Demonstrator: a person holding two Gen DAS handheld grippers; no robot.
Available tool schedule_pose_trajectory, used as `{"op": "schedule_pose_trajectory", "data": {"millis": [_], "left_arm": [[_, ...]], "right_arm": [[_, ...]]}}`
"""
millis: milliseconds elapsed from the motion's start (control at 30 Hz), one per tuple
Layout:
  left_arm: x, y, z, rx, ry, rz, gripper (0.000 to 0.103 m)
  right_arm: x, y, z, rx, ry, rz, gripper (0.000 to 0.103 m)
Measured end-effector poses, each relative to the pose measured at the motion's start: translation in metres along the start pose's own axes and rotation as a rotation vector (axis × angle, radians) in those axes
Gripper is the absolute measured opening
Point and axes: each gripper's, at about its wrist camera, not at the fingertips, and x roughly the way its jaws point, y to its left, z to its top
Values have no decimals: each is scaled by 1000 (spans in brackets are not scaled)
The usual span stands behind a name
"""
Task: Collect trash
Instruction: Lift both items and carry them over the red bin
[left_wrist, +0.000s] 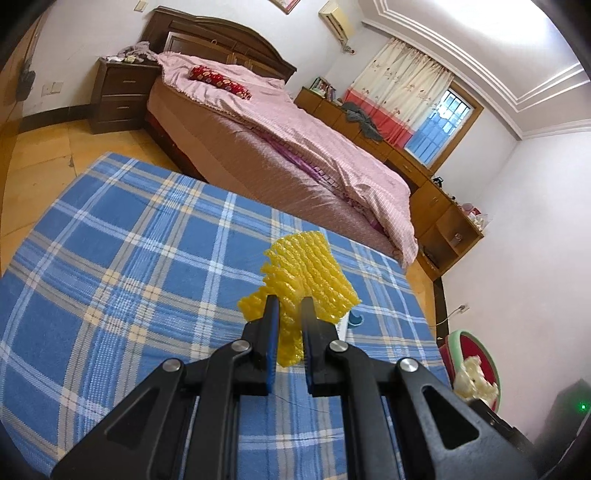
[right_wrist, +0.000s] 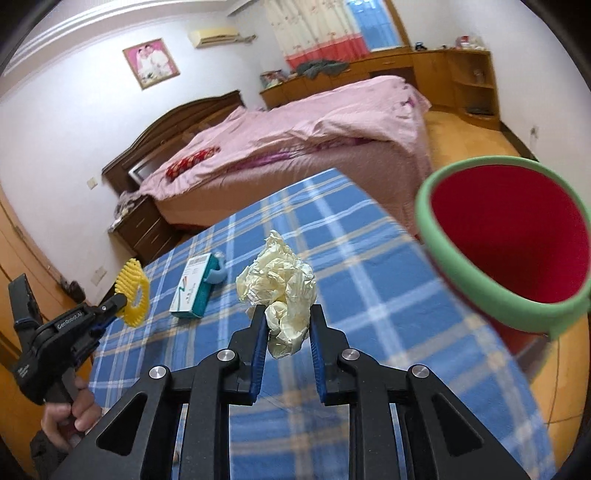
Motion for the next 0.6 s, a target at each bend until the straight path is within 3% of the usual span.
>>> {"op": "schedule_pose_trajectory", "data": {"millis": [333,600], "left_arm": [[-18,-28,-5,31,31,-80,10],[-66,-66,-27,114,23,-114,10]], "right_arm": [[-55,-37,-15,53,-66,-49,22],[-84,-48,-21,91,-121,-1,22]]}}
